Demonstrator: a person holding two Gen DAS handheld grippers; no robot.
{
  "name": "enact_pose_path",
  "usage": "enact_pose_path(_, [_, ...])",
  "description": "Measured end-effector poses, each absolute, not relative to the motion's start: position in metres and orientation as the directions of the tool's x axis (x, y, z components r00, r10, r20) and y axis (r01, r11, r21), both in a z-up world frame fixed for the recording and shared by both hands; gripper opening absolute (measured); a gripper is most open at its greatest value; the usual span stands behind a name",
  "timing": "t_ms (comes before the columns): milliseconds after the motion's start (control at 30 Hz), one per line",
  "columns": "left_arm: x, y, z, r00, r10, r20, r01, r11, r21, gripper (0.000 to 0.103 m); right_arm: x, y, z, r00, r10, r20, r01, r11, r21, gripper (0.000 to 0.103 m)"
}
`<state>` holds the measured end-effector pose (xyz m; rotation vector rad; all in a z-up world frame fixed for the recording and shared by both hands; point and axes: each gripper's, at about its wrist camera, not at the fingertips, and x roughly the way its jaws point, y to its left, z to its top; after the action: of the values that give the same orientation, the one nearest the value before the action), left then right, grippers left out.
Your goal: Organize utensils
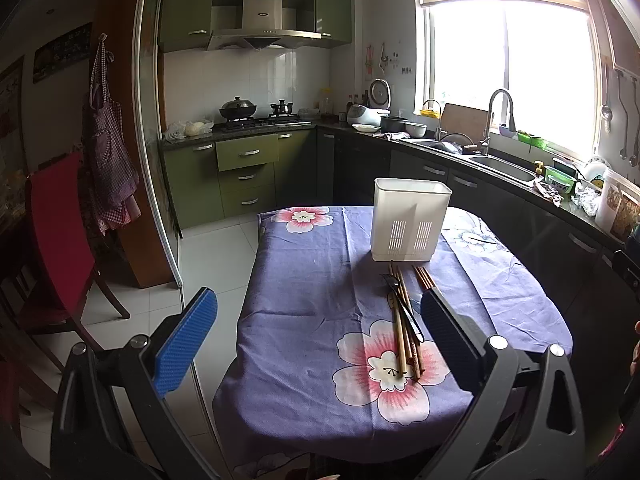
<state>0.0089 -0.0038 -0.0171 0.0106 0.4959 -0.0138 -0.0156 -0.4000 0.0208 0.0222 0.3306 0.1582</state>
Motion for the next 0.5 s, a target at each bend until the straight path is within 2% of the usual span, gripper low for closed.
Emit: enact_pose_path(500, [0.0087,-0.0049,-0.0161,0.877,-0.01,-0.481,0.018,1.0,0.011,0.097,-0.0146,-0.3999,0.0199,0.934,0.158,-0.321,-0.151,0.987,0.044,0.099])
